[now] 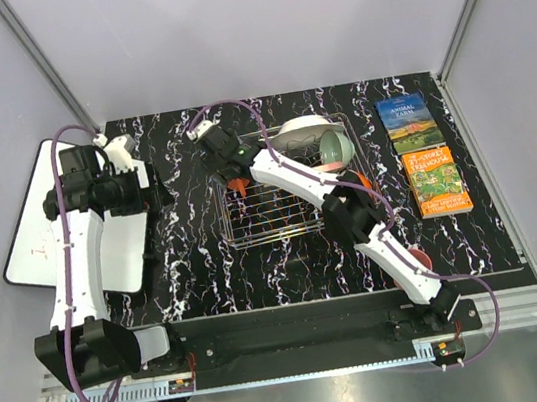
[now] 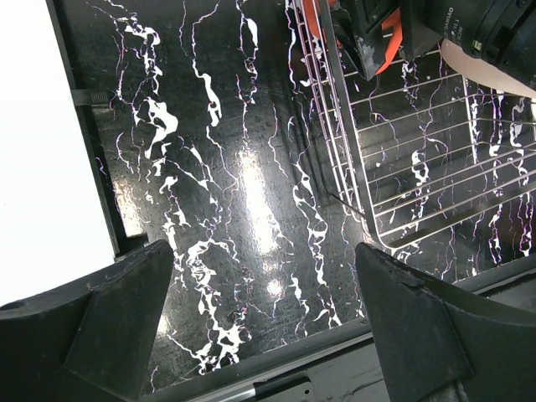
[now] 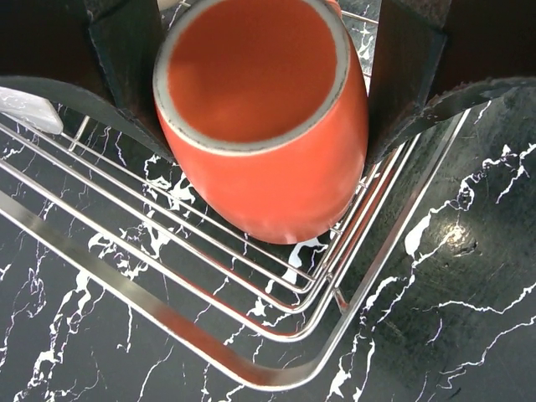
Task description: Load the mixed dishes into the dish rack
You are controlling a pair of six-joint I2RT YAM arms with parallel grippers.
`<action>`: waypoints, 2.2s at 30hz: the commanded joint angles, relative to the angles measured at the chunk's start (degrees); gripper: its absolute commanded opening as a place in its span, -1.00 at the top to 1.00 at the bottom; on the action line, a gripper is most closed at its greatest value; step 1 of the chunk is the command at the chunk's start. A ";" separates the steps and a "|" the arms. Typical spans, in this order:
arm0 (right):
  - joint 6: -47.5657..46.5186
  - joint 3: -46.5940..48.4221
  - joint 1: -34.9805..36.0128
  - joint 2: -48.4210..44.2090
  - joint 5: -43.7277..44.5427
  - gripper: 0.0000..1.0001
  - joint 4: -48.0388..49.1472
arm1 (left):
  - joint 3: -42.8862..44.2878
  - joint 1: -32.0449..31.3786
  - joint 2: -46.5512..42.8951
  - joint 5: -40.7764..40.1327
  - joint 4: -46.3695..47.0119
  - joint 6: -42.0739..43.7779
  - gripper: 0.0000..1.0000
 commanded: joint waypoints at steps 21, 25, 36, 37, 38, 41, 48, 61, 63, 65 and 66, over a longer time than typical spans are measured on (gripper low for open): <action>3.01 -2.66 0.97 -22.66 4.03 -1.00 -8.37 | -0.98 0.25 -2.73 -0.09 3.12 0.93 -0.96; 9.07 -17.71 1.06 -35.21 7.62 -0.99 -10.75 | 0.60 0.25 -2.81 -0.97 3.03 1.64 -0.98; 42.46 -72.68 0.88 -84.62 13.09 -0.86 -15.39 | 1.75 0.25 -2.29 -1.24 3.21 2.96 -0.98; 44.57 -74.55 0.88 -88.30 11.95 -0.73 -16.97 | 1.75 0.34 -2.29 -0.98 3.29 2.70 -0.98; 48.51 -76.13 0.88 -89.81 11.77 -0.54 -17.60 | 1.75 0.26 -2.29 -0.97 3.38 2.35 -0.98; 55.81 -81.41 0.88 -93.69 10.89 -0.51 -21.72 | 1.84 0.25 -2.64 -0.80 3.56 1.99 -0.98; 67.44 -90.99 0.88 -100.81 7.11 -0.51 -26.47 | 1.05 0.17 -4.22 -1.33 3.56 2.52 -0.98; 73.33 -96.36 0.88 -106.88 3.59 -0.50 -31.05 | -0.80 0.17 -4.22 0.08 4.26 2.17 -0.98; 73.59 -97.94 0.97 -106.79 2.63 -0.47 -29.47 | -0.97 0.17 -4.31 0.08 4.52 2.16 -0.98; 73.86 -99.08 0.79 -106.18 2.01 -0.39 -27.72 | -1.24 0.25 -4.31 0.17 4.52 2.08 -0.98; 74.04 -99.35 0.88 -105.30 1.75 -0.36 -27.19 | -1.24 0.17 -4.31 0.17 4.52 2.08 -0.98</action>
